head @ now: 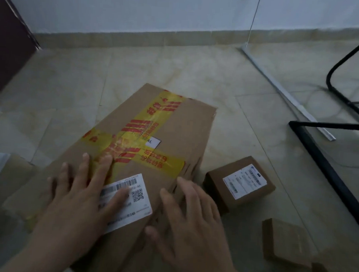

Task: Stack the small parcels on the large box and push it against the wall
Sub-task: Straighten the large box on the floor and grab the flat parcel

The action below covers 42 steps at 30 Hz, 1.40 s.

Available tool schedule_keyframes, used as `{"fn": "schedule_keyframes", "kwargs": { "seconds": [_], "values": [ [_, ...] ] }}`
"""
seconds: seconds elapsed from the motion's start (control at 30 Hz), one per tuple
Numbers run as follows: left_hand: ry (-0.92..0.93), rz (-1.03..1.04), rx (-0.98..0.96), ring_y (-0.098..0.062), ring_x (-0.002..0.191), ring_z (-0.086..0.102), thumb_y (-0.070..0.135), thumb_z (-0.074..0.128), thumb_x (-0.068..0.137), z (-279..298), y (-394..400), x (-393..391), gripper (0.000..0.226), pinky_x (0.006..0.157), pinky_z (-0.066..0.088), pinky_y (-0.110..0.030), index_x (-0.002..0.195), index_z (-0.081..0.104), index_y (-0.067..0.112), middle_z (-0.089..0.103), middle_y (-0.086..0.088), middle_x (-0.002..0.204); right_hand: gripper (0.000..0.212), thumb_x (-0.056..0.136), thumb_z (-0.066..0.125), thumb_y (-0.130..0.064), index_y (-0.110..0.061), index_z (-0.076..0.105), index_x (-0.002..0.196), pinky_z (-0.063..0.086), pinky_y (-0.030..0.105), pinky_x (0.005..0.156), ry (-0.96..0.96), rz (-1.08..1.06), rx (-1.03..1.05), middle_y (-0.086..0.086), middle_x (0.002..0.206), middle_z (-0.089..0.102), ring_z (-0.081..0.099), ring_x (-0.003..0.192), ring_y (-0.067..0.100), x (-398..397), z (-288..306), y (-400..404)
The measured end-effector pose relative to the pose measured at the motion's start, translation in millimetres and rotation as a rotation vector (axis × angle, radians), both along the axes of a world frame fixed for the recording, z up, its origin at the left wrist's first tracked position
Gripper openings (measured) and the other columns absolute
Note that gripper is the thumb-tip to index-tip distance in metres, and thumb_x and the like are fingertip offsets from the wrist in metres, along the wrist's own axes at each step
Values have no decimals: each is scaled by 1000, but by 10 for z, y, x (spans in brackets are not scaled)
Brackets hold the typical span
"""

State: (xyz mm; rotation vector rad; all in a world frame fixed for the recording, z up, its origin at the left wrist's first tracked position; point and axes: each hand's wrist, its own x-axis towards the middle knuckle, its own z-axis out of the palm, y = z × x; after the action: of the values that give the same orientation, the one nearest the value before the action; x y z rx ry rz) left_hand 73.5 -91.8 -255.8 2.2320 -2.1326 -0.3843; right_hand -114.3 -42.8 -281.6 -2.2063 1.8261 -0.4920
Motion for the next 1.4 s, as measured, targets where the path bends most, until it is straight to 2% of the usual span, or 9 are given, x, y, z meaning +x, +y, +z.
{"fn": "schedule_keyframes", "kwargs": {
  "seconds": [0.13, 0.3, 0.4, 0.57, 0.77, 0.97, 1.13, 1.23, 1.4],
  "values": [
    [-53, -183, -114, -2, 131, -27, 85, -32, 33, -57, 1, -304, 87, 113, -8, -33, 117, -31, 64, -38, 24, 134, 58, 92, 20, -58, -27, 31, 140, 16, 44, 113, 72, 76, -189, 10, 148, 36, 31, 135, 28, -224, -56, -525],
    [-96, -274, -108, -7, 135, -31, 90, -20, 43, -47, 2, -445, 83, 115, -12, -37, 115, -39, 54, -39, 17, 141, 72, 81, -10, -61, -34, 6, 146, -11, 31, 112, 124, 158, -182, 0, 157, 3, -7, 142, 14, -152, -100, -800],
    [-102, -333, -61, -11, 136, -31, 85, 14, 68, -23, 51, -375, 85, 115, -13, -40, 124, -35, 45, -35, 13, 148, 76, 79, -18, -62, -33, 4, 145, -11, 30, 111, 154, 143, -157, 0, 157, 4, -5, 142, 13, -129, -80, -790],
    [-151, -457, -40, -9, 137, -30, 81, 27, 72, -53, -32, -138, 89, 114, -14, -40, 130, -31, 47, -32, 16, 148, 78, 78, -16, -64, -33, 7, 146, -7, 30, 111, 168, 121, -149, 1, 157, 10, 3, 142, 17, 17, -67, -724],
    [-236, -579, 28, 0, 135, -30, 81, 18, 60, 85, -201, 487, 85, 112, -14, -30, 123, -35, 59, -32, 24, 145, 71, 87, 8, -69, -29, 25, 144, 4, 37, 111, 205, 207, -260, 8, 150, 30, 24, 137, 25, 243, -147, -619],
    [-125, -362, -42, -13, 141, -21, 74, -6, 73, -58, -21, 192, 73, 116, -11, -40, 139, -19, 45, -20, 8, 156, 63, 92, 18, -62, -28, 23, 144, 5, 38, 110, 261, 233, -301, 11, 149, 32, 26, 137, 29, 230, -227, -649],
    [19, -219, -307, -18, 145, 0, 43, 23, 97, -142, 96, -198, 53, 113, -4, -32, 146, 11, 28, 7, -3, 159, 59, 94, 17, -54, -23, 25, 143, 8, 34, 109, 159, 226, -394, 13, 148, 33, 25, 136, 27, -144, -317, -716],
    [225, -474, -547, -18, 145, 6, 31, 40, 93, -346, 322, -780, 57, 107, -5, -28, 146, 20, 21, 13, -5, 158, 62, 92, 19, -53, -19, 27, 143, 19, 42, 108, 29, 35, -367, 15, 149, 30, 27, 135, 28, -684, -497, -693],
    [593, -403, 159, -21, 140, 23, 29, 47, 92, -1187, 123, -1722, 67, 112, 23, -36, 147, 8, 27, 20, -1, 155, 62, 92, 27, -52, -19, 25, 144, 24, 48, 106, 111, -319, -55, 16, 151, 24, 26, 135, 33, -1752, -1292, -713]
  ]
}}
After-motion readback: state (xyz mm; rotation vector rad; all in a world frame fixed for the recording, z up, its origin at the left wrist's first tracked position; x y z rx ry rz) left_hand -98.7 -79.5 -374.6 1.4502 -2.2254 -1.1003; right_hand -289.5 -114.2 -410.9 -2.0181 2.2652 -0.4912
